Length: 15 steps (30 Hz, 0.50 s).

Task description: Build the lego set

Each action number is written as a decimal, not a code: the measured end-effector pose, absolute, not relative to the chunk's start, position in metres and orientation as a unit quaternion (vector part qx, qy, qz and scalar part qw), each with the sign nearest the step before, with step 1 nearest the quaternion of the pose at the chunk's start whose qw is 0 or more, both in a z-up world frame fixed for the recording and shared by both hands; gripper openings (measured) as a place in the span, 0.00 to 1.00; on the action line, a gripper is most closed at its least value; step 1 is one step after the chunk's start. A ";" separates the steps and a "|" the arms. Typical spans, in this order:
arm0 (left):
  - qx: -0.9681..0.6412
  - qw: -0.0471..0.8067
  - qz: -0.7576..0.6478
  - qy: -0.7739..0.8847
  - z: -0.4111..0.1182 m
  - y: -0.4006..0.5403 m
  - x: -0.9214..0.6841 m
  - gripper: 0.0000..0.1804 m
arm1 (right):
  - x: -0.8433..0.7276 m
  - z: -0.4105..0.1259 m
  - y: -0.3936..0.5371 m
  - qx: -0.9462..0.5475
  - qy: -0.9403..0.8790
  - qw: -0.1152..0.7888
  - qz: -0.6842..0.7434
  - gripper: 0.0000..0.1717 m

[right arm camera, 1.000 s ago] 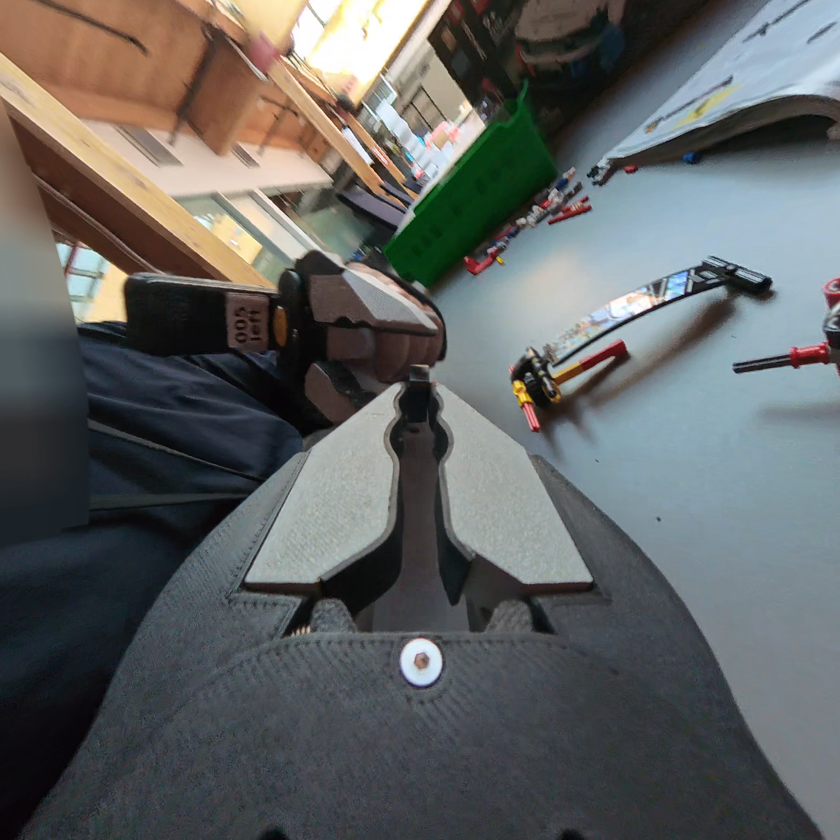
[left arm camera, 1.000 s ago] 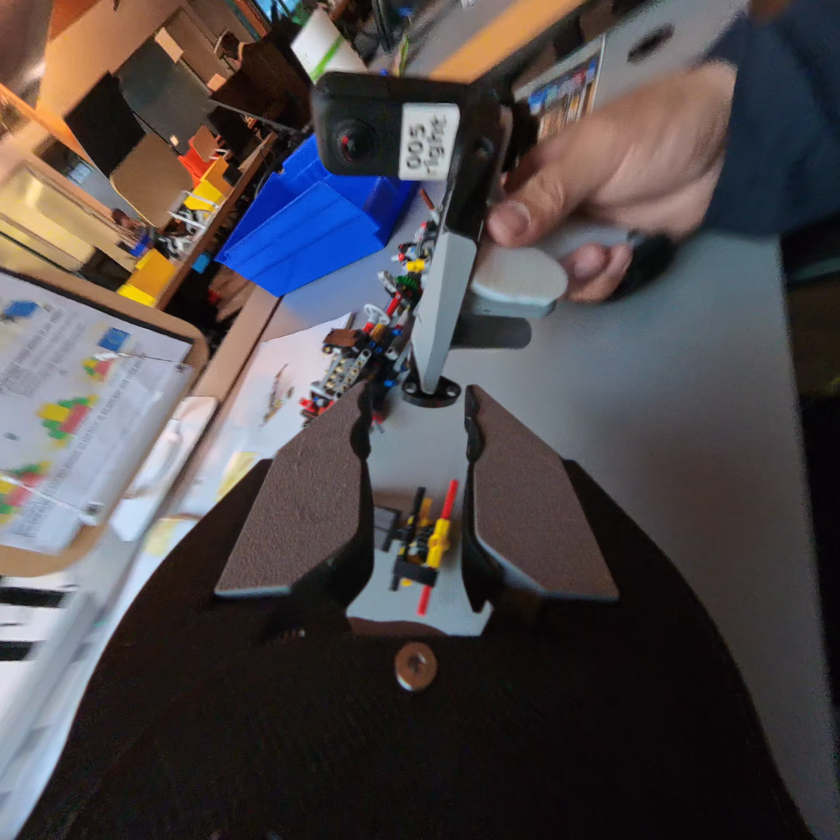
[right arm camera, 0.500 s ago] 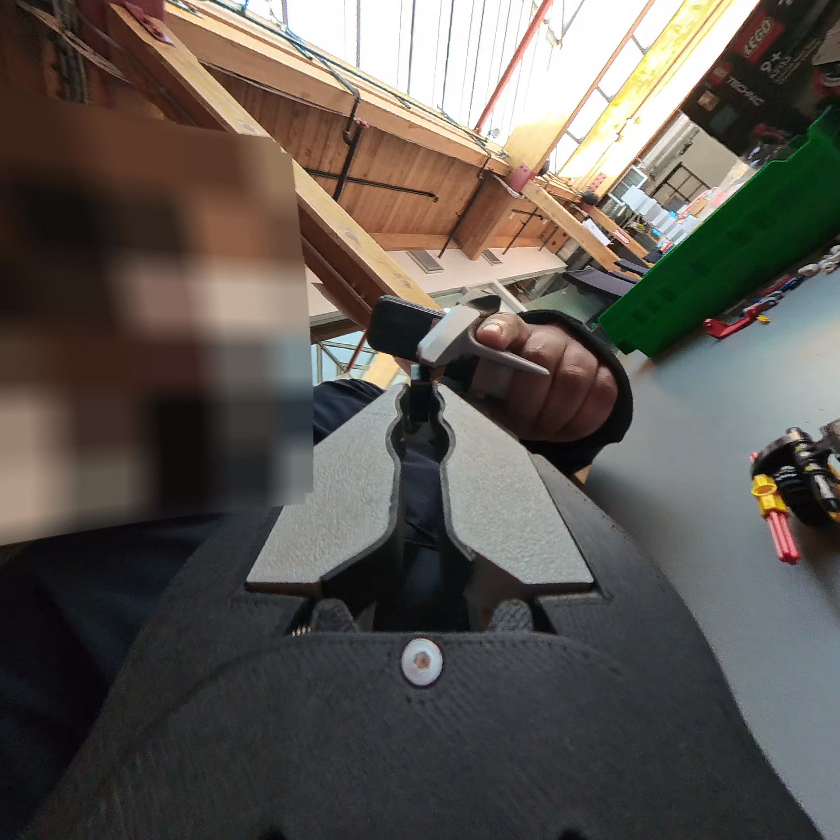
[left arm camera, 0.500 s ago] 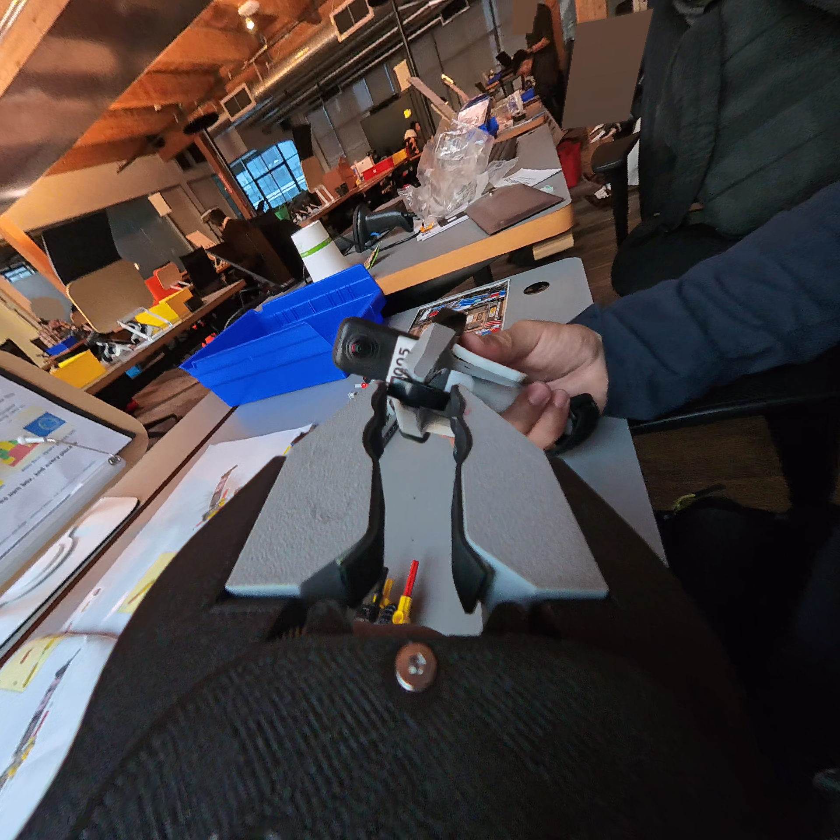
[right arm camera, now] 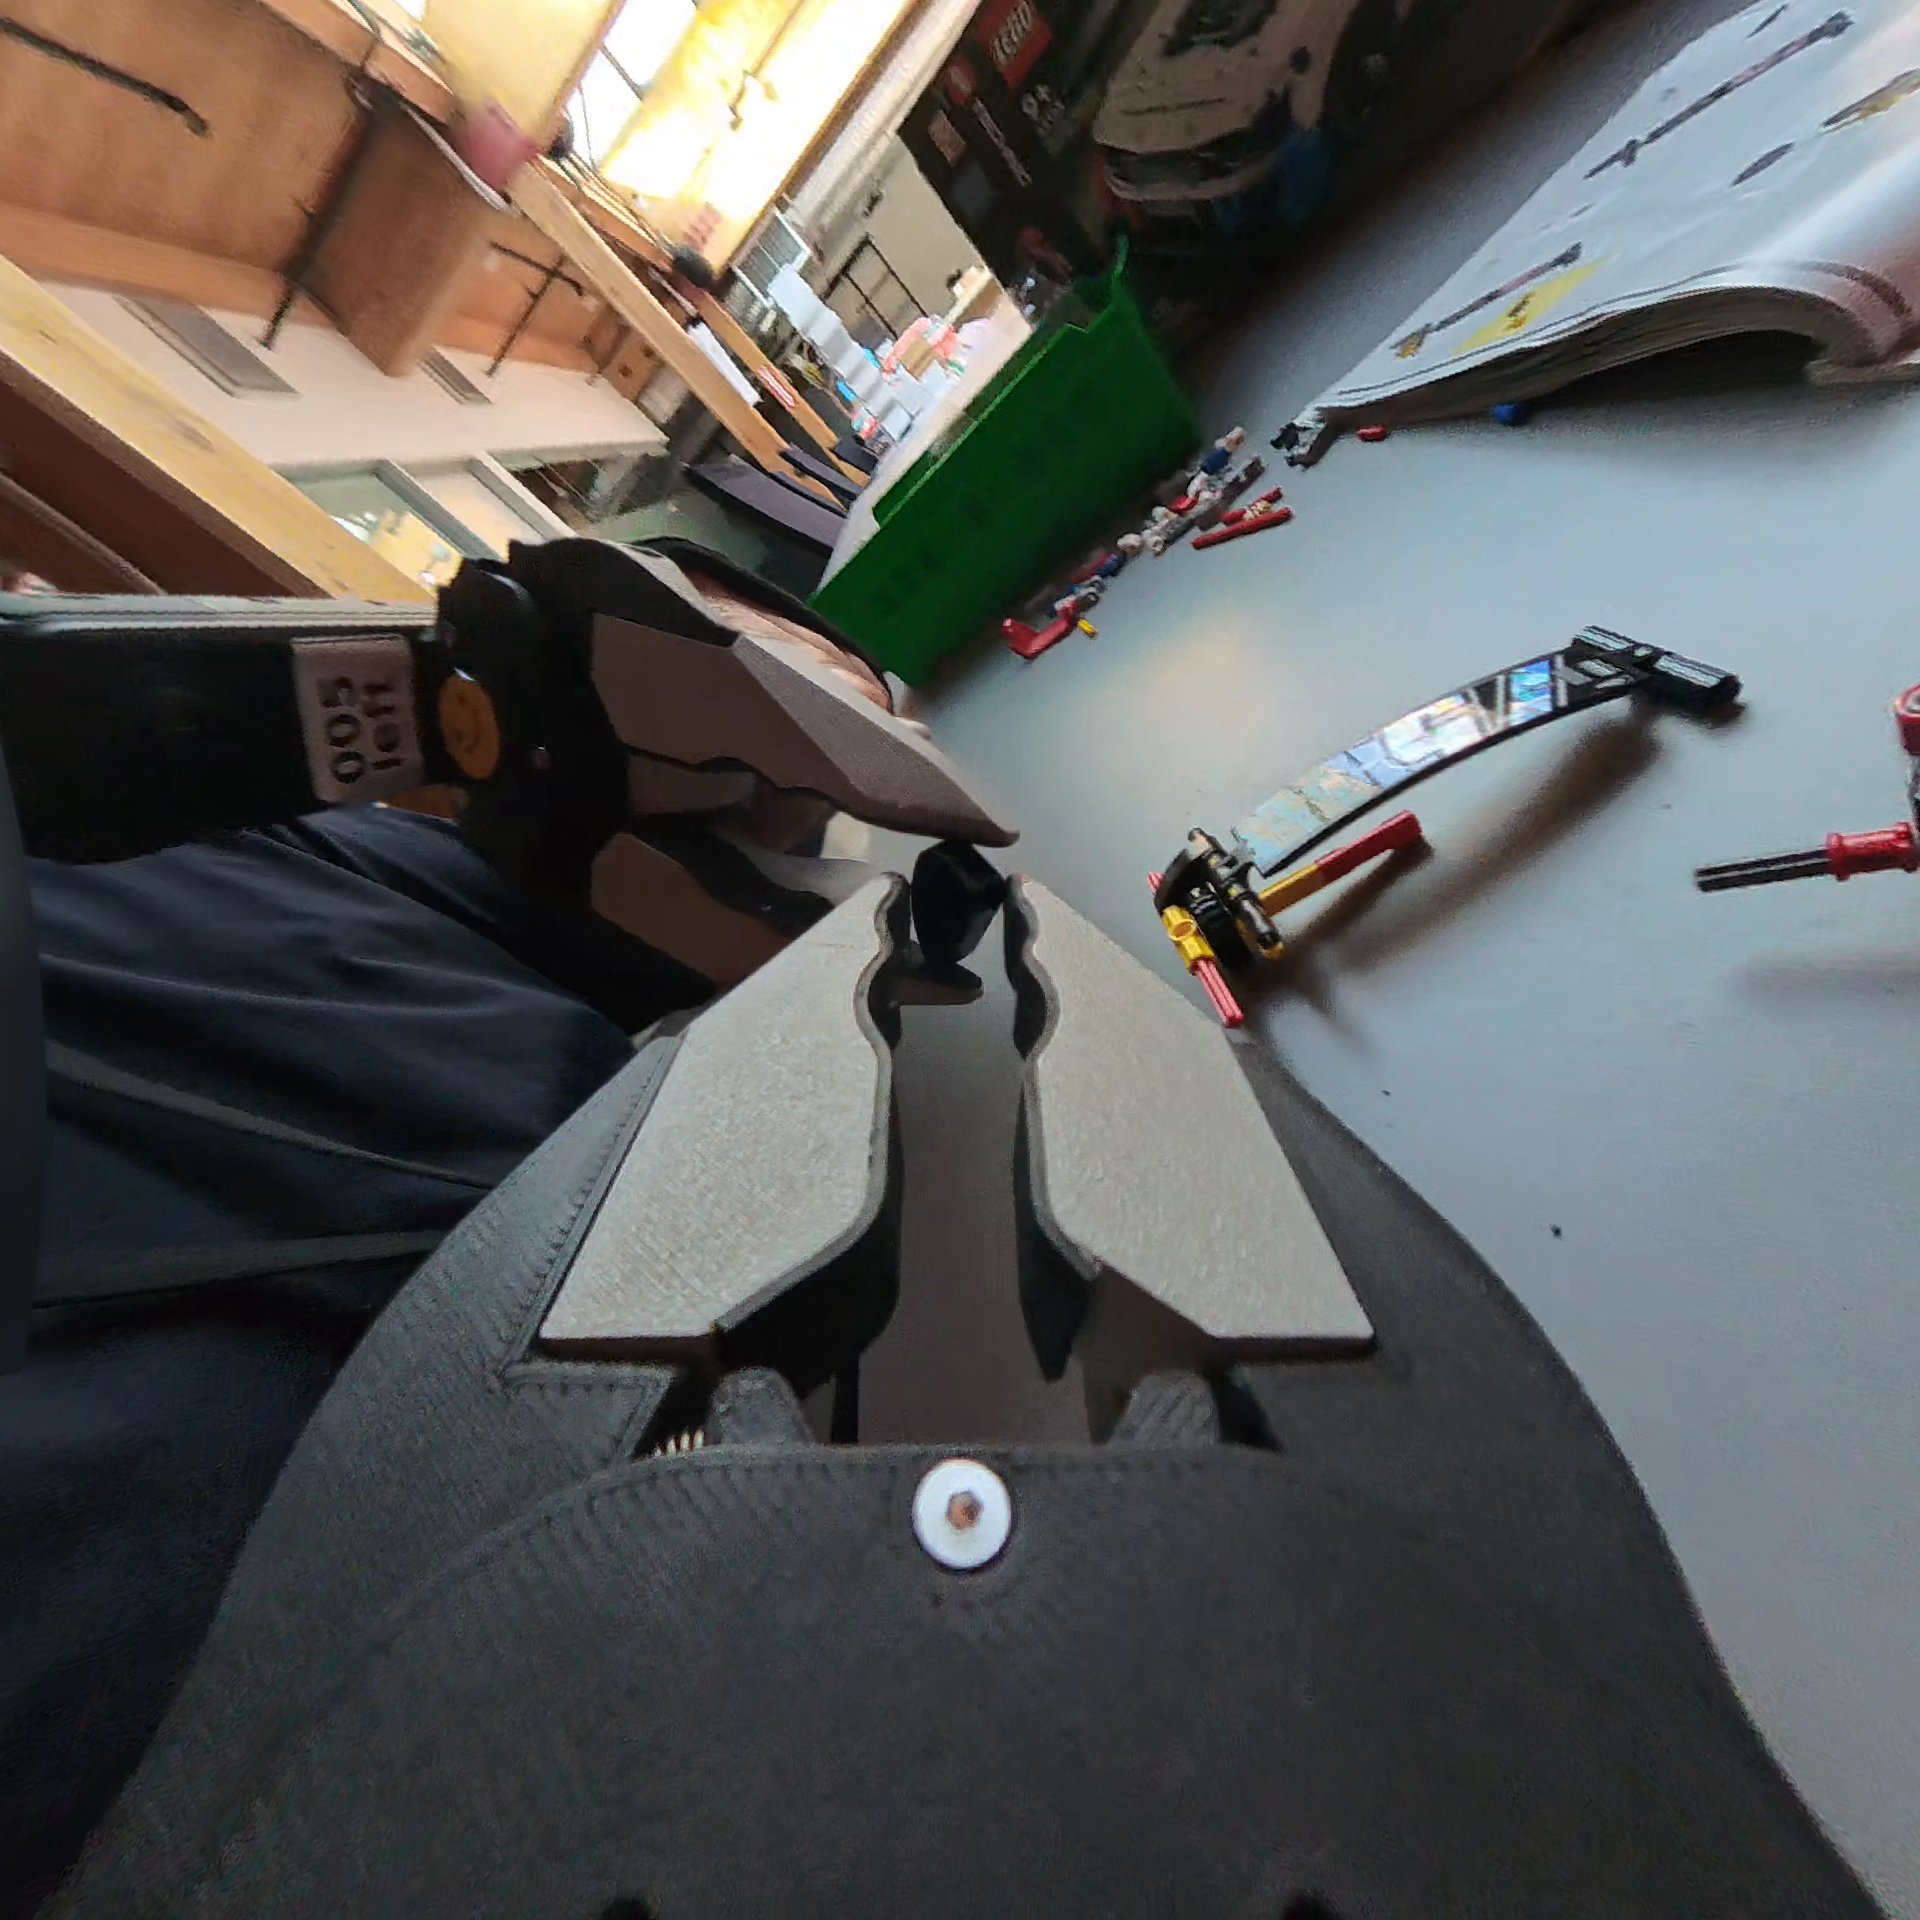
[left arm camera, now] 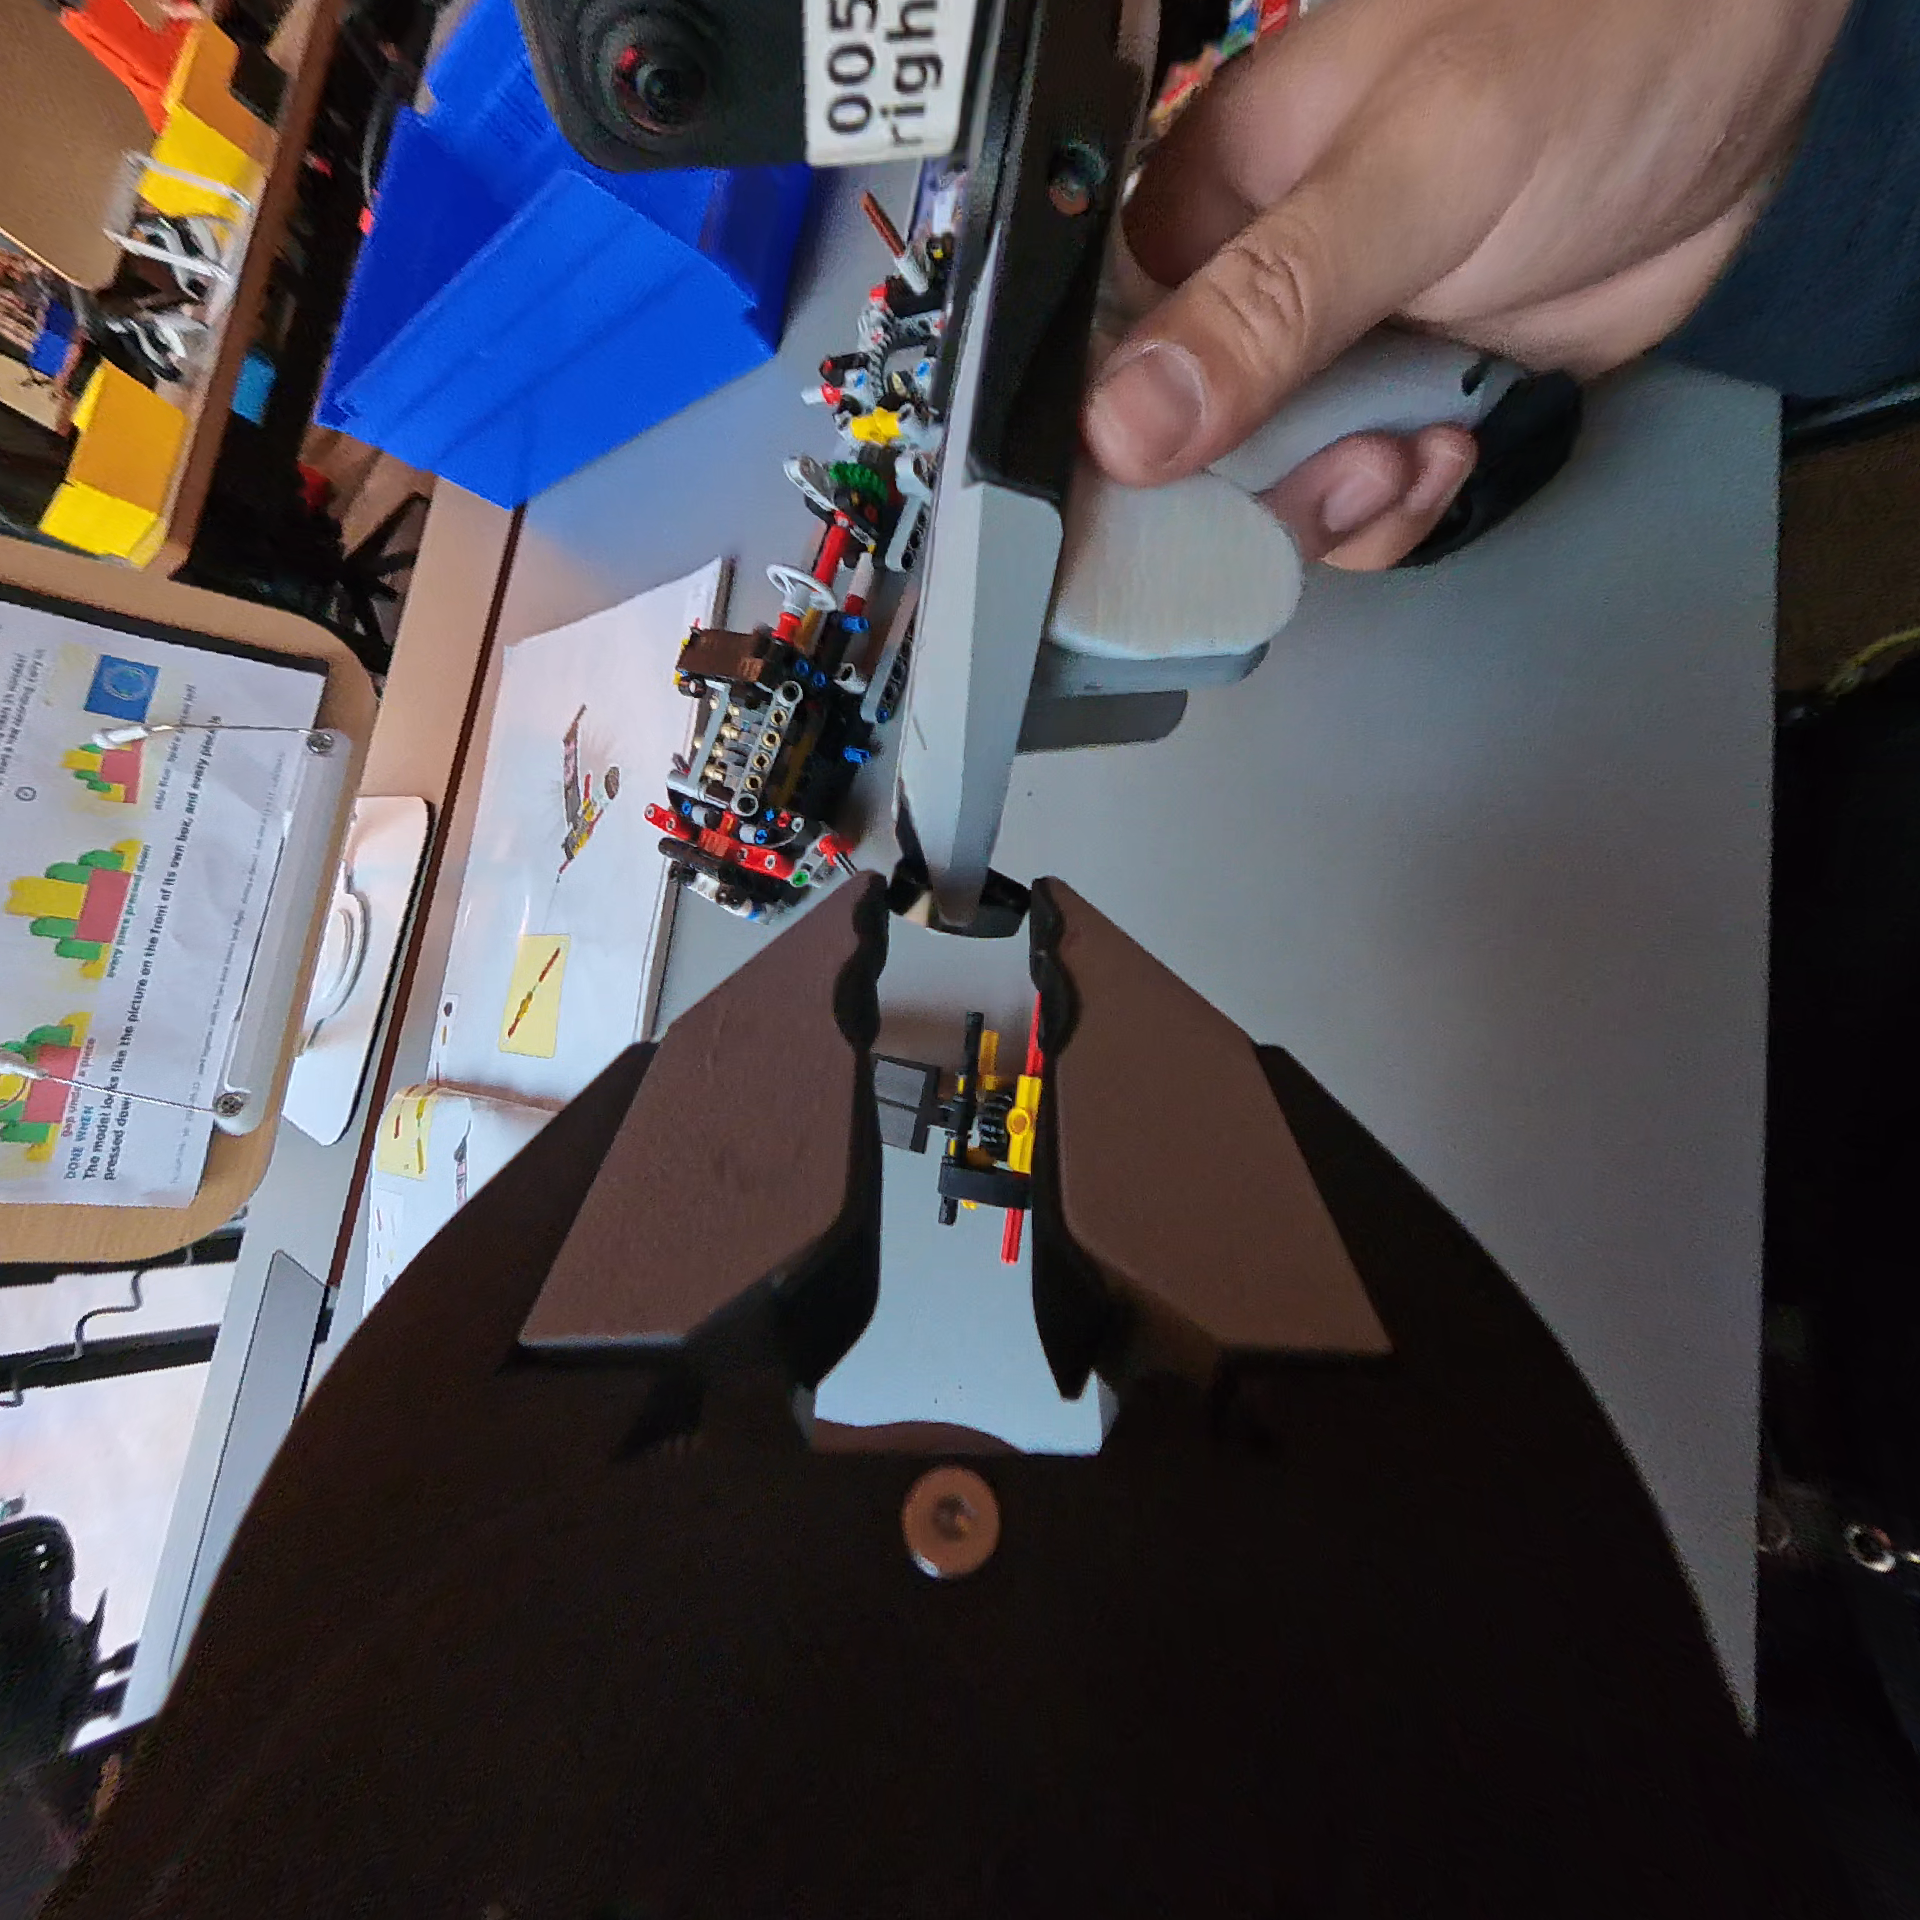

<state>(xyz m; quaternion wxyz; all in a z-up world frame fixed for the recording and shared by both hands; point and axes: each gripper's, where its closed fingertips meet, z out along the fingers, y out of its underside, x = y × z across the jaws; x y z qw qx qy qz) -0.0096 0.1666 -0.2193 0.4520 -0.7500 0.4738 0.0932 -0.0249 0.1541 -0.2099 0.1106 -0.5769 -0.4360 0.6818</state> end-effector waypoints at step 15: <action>-0.742 0.501 0.026 0.445 -0.218 0.176 0.004 0.12 | -0.014 -0.193 0.149 -0.499 -0.370 -0.005 0.783 0.09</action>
